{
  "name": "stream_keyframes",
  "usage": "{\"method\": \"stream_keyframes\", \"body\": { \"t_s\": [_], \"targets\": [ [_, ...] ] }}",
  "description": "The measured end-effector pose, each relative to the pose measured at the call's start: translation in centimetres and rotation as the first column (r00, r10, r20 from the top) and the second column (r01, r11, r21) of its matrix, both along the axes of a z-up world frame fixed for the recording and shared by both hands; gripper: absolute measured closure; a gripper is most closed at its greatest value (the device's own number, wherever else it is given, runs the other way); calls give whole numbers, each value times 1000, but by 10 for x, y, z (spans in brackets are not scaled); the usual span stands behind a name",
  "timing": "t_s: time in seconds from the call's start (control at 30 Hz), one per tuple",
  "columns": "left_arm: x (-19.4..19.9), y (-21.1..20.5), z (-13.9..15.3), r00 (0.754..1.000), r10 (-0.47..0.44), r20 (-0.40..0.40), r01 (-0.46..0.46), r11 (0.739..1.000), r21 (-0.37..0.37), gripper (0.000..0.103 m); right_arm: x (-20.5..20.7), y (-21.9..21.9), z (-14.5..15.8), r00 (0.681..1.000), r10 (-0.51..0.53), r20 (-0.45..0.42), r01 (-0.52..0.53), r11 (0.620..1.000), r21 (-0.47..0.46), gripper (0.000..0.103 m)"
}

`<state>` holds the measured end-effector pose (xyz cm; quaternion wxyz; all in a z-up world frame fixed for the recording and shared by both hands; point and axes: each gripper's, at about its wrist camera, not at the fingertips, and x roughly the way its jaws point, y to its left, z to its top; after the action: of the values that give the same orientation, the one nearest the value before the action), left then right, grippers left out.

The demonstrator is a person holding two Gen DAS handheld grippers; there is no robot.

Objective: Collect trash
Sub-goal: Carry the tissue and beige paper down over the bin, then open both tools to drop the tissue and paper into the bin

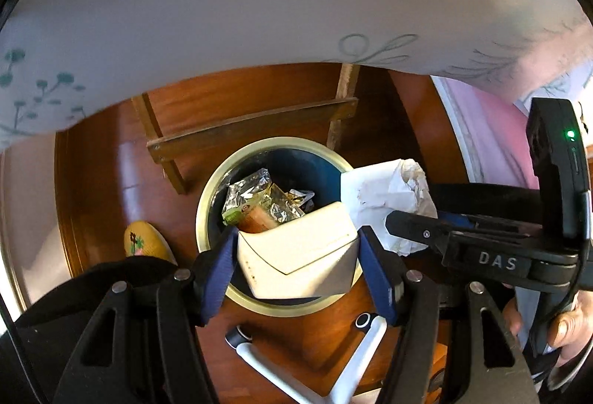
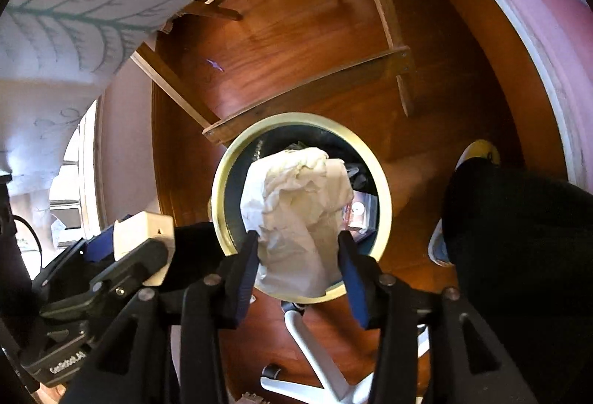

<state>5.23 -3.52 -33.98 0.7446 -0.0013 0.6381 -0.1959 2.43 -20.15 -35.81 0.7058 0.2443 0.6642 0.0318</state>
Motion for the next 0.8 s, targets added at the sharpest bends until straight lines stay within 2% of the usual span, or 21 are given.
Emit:
{"method": "stream_keyframes", "body": {
  "t_s": [0.13,0.23,0.37,0.5,0.8],
  "targets": [
    [2,1,-4,1000,16,-6,-16,1000,9,39,4,1,-1,1000,0,16,0,1000,7,48],
    [4,2,-7,1000,24,-19,-23,1000,12,29,4,1,-2,1000,6,21,-6,1000,-1,46],
    [4,4,-7,999,29,-23,-28,999,16,22,5,3,-3,1000,13,21,-13,1000,-8,44],
    [4,5,-5,999,37,-20,-37,999,16,21,5,4,-5,999,20,25,-19,1000,-11,37],
    [3,10,3,998,59,-12,-59,998,22,20,5,7,-1,998,46,37,-45,999,-26,35]
  ]
}}
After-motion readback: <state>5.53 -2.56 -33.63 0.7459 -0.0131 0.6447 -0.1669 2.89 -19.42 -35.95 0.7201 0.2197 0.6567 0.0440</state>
